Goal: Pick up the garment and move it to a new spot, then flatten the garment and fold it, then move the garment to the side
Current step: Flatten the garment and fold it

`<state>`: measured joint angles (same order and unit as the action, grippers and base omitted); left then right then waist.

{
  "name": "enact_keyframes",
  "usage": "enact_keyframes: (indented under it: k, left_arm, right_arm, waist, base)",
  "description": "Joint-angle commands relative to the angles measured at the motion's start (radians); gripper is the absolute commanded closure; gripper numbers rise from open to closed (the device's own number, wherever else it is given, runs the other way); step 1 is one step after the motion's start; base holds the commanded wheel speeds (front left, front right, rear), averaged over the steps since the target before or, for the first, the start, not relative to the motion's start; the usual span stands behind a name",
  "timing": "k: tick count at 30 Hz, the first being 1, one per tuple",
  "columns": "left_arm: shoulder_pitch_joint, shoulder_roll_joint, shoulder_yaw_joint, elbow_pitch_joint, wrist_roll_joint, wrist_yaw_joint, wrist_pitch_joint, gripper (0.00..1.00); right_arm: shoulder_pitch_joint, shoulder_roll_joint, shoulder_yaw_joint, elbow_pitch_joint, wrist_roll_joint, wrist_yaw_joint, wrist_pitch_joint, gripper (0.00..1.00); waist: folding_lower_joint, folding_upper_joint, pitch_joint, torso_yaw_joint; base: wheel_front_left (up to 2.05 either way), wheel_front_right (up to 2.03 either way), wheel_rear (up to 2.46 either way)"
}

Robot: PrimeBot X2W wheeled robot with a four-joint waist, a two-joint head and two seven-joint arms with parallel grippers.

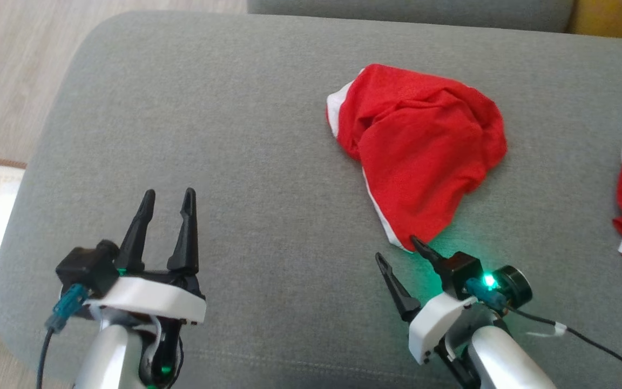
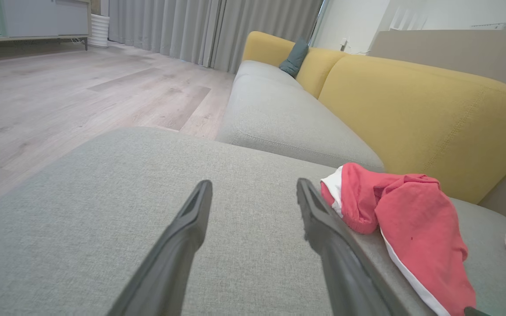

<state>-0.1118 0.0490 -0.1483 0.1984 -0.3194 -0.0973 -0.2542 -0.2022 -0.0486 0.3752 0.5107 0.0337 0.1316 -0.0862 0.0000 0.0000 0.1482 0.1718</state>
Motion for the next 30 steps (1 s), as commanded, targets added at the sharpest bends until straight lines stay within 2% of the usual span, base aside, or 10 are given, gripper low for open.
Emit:
enact_keyframes:
  k: [1, 17, 18, 19, 20, 24, 30]
  left_arm:
    - [-0.045, 0.002, 0.032, -0.027, 0.002, -0.001, -0.008, 0.0]
    - [-0.064, 0.001, -0.005, -0.023, -0.036, 0.007, -0.008, 0.0]
    - [-0.063, 0.001, -0.005, -0.023, -0.036, 0.008, -0.008, 0.0]
    - [-0.062, 0.001, -0.003, -0.023, -0.036, 0.009, -0.008, 0.0]
    - [-0.06, 0.001, -0.001, -0.023, -0.035, 0.01, -0.008, 0.0]
    - [-0.059, 0.001, 0.007, -0.02, -0.032, 0.011, -0.008, 0.0]
    - [-0.06, 0.001, 0.002, -0.022, -0.031, 0.008, -0.008, 0.0]
  right_arm:
    - [-0.035, -0.002, 0.014, -0.018, -0.008, -0.001, -0.002, 0.0]
    - [-0.117, -0.002, -0.063, 0.15, -0.107, -0.001, 0.016, 0.0]
    - [-0.12, -0.002, -0.067, 0.158, -0.111, -0.001, 0.019, 0.22]
    - [-0.122, -0.002, -0.071, 0.164, -0.116, -0.001, 0.02, 0.97]
    - [-0.125, -0.002, -0.075, 0.169, -0.121, -0.001, 0.021, 1.0]
    - [-0.131, -0.002, -0.107, 0.175, -0.149, -0.001, 0.017, 1.0]
    - [-0.129, -0.019, -0.221, 0.12, -0.158, -0.001, -0.007, 1.0]
  waist:
    - [0.0, 0.0, 0.007, 0.01]
    - [0.0, 0.0, 0.036, 0.072]
    - [0.0, 0.0, 0.036, 0.072]
    - [0.0, 0.0, 0.035, 0.07]
    - [0.0, 0.0, 0.033, 0.067]
    - [0.0, 0.0, 0.025, 0.039]
    - [0.0, 0.0, 0.01, -0.029]
  base:
    - [0.0, 0.0, 0.0]
    - [0.0, 0.0, 0.0]
    - [0.0, 0.0, 0.0]
    - [0.0, 0.0, 0.0]
    - [0.0, 0.0, 0.0]
    - [0.0, 0.0, 0.0]
    - [0.0, 0.0, 0.0]
